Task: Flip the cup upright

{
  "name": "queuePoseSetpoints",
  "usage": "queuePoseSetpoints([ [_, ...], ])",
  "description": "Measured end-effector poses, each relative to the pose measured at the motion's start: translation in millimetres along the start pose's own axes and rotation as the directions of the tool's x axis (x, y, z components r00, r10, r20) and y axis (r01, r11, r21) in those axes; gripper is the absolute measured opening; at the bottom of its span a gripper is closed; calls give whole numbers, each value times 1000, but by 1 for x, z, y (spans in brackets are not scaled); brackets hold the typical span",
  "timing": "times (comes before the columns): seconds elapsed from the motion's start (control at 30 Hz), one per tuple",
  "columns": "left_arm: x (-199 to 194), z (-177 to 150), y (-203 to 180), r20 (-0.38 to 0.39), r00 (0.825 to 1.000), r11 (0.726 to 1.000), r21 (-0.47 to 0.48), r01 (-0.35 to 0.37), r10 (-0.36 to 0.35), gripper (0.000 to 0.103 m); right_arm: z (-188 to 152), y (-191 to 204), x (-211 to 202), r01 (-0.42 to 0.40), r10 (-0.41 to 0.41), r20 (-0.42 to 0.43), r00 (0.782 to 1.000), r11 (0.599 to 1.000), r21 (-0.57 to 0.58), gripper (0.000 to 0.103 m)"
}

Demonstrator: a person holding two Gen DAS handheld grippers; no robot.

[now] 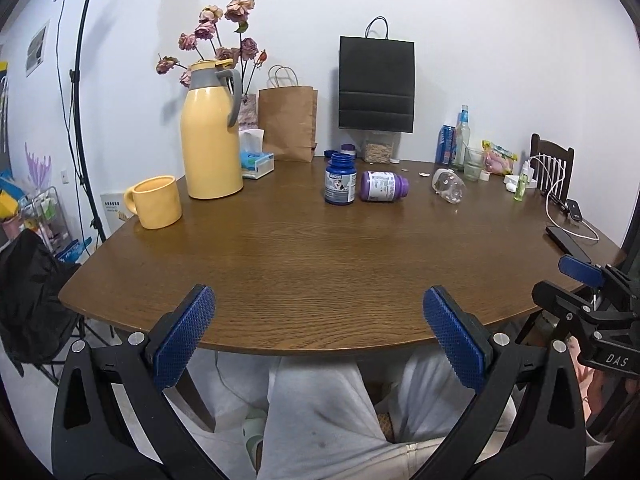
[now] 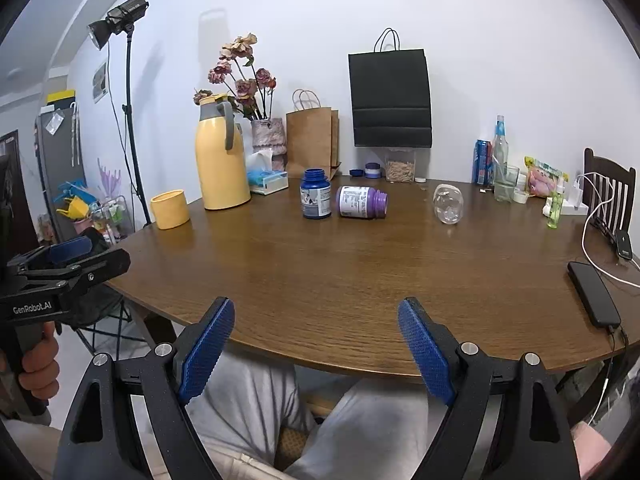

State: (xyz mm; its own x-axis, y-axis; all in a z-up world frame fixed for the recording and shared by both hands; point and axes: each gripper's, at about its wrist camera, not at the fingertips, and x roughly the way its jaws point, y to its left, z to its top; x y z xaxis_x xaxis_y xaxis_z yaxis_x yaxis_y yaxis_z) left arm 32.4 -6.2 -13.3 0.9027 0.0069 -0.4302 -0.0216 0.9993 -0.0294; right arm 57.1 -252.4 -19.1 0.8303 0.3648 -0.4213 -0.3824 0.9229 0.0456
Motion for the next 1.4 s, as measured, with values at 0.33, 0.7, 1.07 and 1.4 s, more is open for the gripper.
queuePoseSetpoints([
  [0.33, -2, 0, 0, 5, 1000, 1000, -1, 2, -2, 103, 2, 2, -4, -4, 4, 14, 1000, 1000, -17, 88],
  [0.7, -3, 0, 4, -1, 1000, 1000, -11, -1, 1, 103, 3, 2, -5, -6, 6, 14, 1000, 1000, -16, 88],
  [1.07, -6, 2, 6, 0, 1000, 1000, -11, 12, -12, 103, 3, 0, -3, -10, 11, 15, 1000, 1000, -18, 88],
  [1.4, -5, 2, 8, -4, 1000, 1000, -15, 11, -11, 103, 3, 0, -3, -12, 13, 12, 1000, 1000, -15, 88],
])
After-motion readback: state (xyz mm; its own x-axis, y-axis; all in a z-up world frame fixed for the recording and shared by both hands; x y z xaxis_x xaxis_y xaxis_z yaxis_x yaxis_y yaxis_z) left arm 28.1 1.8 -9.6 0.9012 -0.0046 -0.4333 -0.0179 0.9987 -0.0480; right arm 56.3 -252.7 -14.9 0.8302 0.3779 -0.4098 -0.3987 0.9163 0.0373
